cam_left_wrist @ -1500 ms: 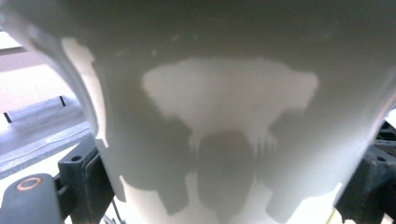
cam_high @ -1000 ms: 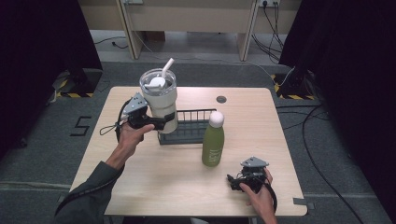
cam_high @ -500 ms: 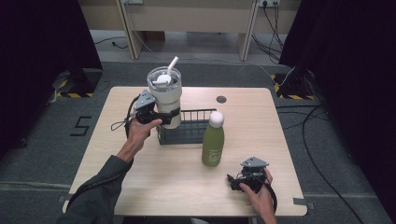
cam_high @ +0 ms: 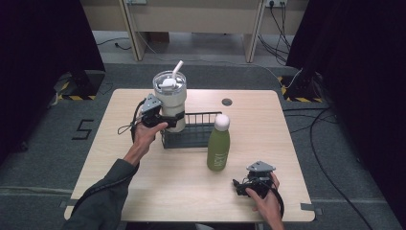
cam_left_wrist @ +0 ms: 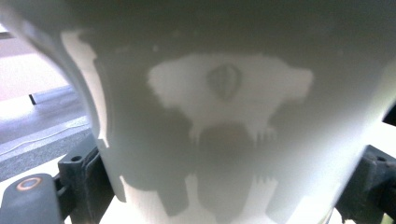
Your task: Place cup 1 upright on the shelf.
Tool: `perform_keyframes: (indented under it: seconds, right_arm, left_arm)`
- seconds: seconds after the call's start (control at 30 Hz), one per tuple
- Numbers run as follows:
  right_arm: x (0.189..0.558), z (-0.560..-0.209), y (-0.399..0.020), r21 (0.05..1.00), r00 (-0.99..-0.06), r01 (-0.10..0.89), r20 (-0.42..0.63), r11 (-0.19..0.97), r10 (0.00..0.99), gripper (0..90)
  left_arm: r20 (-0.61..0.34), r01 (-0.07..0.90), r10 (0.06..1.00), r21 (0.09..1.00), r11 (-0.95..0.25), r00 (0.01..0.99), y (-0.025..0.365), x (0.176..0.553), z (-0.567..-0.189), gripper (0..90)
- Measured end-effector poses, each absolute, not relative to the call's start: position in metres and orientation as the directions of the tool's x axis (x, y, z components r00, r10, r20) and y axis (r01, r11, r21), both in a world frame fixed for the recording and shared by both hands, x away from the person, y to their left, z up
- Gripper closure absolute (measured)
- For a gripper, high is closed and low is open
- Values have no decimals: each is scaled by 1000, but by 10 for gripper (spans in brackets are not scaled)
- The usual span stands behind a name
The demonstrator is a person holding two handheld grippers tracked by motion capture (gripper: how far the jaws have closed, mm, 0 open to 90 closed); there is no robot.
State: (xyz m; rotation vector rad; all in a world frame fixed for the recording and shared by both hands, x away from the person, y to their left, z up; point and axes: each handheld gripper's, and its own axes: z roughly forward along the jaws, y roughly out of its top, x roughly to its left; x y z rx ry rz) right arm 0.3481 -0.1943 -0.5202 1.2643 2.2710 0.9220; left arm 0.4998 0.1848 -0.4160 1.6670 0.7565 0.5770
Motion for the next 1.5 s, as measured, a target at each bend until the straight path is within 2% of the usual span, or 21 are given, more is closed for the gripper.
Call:
perform_keyframes:
  seconds: [0.73, 1.3, 1.33, 1.37, 1.43, 1.47, 1.5]
  right_arm:
    - [348, -521, -194, 706, -527, 595, -17, 383, 850, 25]
    - [347, -520, -194, 703, -526, 599, -14, 382, 850, 25]
    - [348, -520, -194, 705, -527, 598, -14, 382, 850, 26]
    - [347, -520, -193, 705, -527, 599, -12, 381, 850, 25]
    - [347, -521, -193, 704, -526, 600, -10, 380, 850, 25]
    - [348, -521, -194, 705, -528, 597, -13, 382, 849, 25]
    - [347, -520, -193, 704, -527, 599, -12, 381, 850, 25]
  left_arm:
    - [-22, 199, 739, 968, -152, 673, 179, 502, -451, 104]
    - [-4, 157, 734, 978, -139, 679, 182, 497, -457, 102]
    - [29, 134, 731, 977, -164, 682, 183, 499, -457, 102]
    - [-6, 157, 734, 978, -138, 679, 182, 497, -458, 102]
    - [-10, 161, 735, 978, -135, 678, 182, 497, -458, 101]
    - [25, 137, 732, 977, -161, 681, 183, 499, -457, 101]
    - [-9, 161, 736, 978, -136, 677, 181, 497, -458, 101]
